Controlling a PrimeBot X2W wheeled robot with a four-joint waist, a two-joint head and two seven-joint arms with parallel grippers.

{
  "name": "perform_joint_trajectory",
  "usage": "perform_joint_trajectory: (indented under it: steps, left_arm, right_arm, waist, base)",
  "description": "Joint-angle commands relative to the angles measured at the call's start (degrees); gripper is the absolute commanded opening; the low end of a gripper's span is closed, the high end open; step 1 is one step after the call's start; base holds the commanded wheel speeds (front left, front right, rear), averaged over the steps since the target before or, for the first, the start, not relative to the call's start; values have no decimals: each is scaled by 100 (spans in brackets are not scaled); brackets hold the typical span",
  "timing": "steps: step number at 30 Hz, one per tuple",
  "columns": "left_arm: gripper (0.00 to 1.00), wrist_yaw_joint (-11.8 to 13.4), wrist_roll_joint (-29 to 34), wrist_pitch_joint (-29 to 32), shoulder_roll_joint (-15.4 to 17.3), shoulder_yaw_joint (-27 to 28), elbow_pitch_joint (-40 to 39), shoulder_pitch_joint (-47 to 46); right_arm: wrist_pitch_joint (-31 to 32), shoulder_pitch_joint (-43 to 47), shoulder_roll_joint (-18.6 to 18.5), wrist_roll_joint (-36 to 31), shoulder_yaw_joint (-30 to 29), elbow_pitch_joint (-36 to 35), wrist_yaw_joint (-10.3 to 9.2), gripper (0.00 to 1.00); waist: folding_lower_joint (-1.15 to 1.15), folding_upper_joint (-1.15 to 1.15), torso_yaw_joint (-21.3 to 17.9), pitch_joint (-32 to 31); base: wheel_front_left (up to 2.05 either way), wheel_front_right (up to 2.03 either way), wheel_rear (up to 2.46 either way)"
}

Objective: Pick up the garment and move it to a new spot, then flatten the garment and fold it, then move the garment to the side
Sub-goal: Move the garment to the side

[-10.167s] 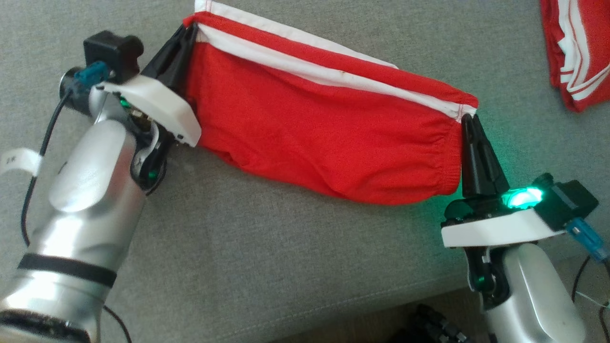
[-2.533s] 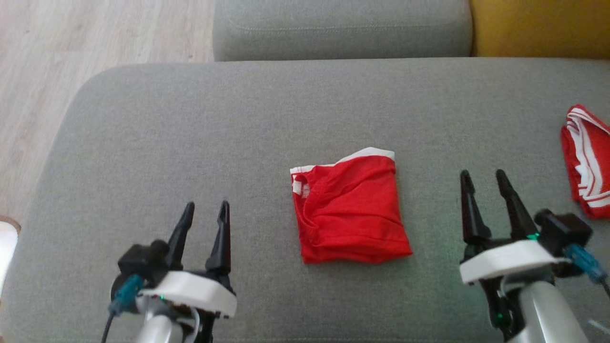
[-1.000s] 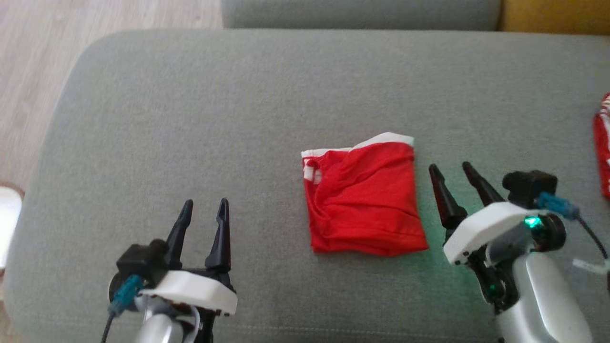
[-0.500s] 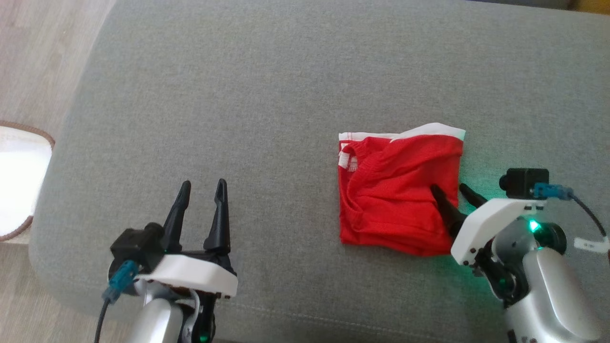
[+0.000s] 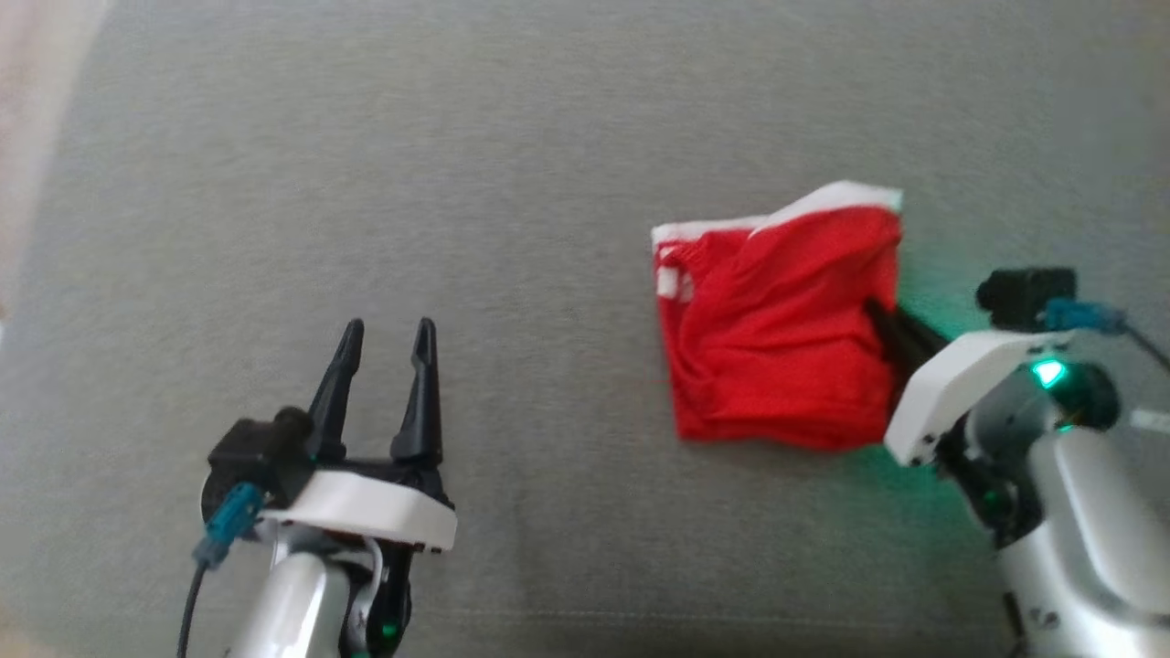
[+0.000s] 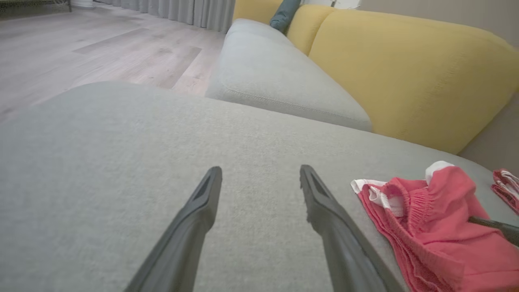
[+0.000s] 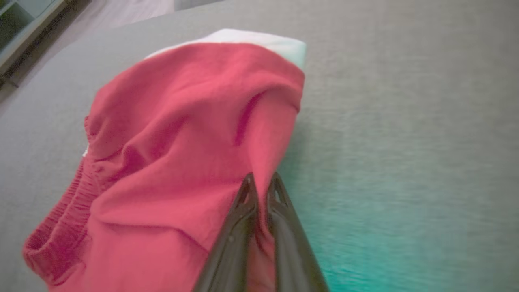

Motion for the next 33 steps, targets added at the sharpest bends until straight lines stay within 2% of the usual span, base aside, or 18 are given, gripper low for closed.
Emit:
perform_joint_trajectory:
  steps: [1,8,13,17,25,29,33]
  left_arm:
    - [100,-47,87,-70,-5,162,-250,-281]
    - [100,-153,336,-70,75,87,-336,-522]
    - [100,-170,468,25,255,64,-386,-717]
    - [100,-183,523,151,356,29,-453,-795]
    - [100,-162,544,258,423,-31,-532,-762]
    - [100,-118,508,235,406,-27,-544,-719]
    - [100,-95,458,183,361,-47,-550,-694]
  right_arm:
    - [-49,-278,-187,-78,44,-321,37,0]
    - [-44,-536,-430,-176,-33,-679,37,0]
    - [-226,-581,-296,-146,-77,-735,37,0]
    - [-407,-536,-172,-131,-80,-646,37,0]
    - [-638,-639,-135,-207,-119,-435,37,0]
    - [-627,-927,-281,-362,-198,-249,37,0]
    - [-513,-1355,-595,-612,-400,53,37,0]
  waist:
    - [0,0,-503,183]
    - [0,0,-1647,596]
    - [0,0,-2353,865]
    - [0,0,-2653,927]
    - [0,0,-2654,843]
    - [0,0,-2448,743]
    - [0,0,-2169,669]
  base:
    - [0,0,0]
    - [0,0,0]
    - [0,0,0]
    - [0,0,0]
    - [0,0,0]
    - [0,0,0]
    - [0,0,0]
